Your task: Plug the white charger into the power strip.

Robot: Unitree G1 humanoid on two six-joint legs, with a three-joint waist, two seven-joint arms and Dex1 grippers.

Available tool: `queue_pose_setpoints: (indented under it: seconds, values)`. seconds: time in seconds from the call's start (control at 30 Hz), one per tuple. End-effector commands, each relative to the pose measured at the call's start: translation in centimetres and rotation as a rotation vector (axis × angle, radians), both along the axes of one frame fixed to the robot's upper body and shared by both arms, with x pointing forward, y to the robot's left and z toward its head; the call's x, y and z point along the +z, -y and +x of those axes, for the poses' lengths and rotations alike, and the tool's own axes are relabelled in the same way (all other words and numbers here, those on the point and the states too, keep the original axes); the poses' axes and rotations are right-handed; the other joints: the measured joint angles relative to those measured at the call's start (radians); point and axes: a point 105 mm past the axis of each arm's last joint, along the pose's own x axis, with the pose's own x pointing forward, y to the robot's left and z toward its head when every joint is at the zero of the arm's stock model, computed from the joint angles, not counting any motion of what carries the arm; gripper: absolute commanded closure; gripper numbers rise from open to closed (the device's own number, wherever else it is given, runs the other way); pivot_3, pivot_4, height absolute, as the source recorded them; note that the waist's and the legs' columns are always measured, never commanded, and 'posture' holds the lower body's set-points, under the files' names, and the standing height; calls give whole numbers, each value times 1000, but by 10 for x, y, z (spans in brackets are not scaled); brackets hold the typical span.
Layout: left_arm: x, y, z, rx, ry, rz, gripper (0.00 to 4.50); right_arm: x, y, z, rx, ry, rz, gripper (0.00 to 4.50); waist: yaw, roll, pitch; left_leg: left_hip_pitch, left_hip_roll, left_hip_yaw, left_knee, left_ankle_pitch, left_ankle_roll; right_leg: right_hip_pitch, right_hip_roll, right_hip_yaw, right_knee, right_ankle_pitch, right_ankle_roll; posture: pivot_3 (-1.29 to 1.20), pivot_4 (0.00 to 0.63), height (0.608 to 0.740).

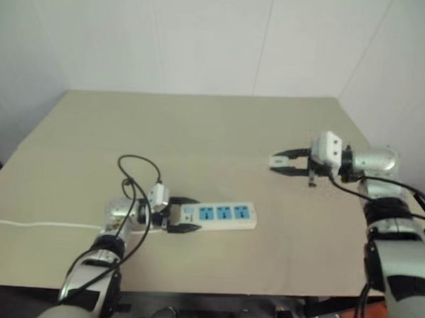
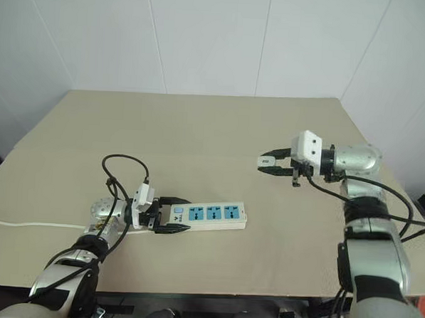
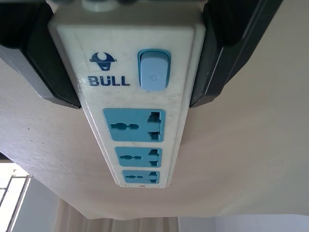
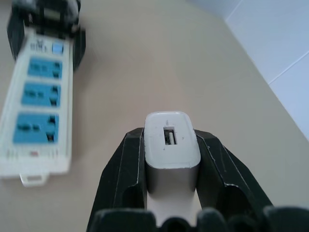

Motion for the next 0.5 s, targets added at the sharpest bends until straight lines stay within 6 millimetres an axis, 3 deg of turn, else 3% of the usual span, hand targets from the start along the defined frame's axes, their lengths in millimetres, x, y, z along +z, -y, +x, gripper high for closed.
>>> queue_pose_setpoints:
  seconds: [0.03, 0.23, 0.37, 0.5]
  values:
    - [-3, 2, -2, -19, -15, 9, 1224, 27, -7, -11, 30, -28, 230, 3380, -1, 0, 0, 0, 0, 0, 0, 0, 0, 0, 0, 0, 0, 0, 0, 0, 150, 740]
    - [-2, 2, -2, -20, -14, 15, 1224, 32, -25, -9, 32, -114, 432, 3380, 1, 0, 0, 0, 0, 0, 0, 0, 0, -1, 0, 0, 0, 0, 0, 0, 150, 740]
    - [0, -1, -1, -17, -11, 19, 1224, 23, -45, -11, 75, -162, 455, 3380, 2, 0, 0, -1, 0, 0, 0, 0, 0, -1, 1, 0, 0, 0, 0, 0, 150, 740]
    - [-1, -4, -2, -18, -14, 25, 1224, 14, -63, -25, 188, -236, 438, 3380, 2, 0, 0, -1, 1, 0, 0, 0, 0, -2, 1, 0, 0, 0, 0, 0, 150, 740]
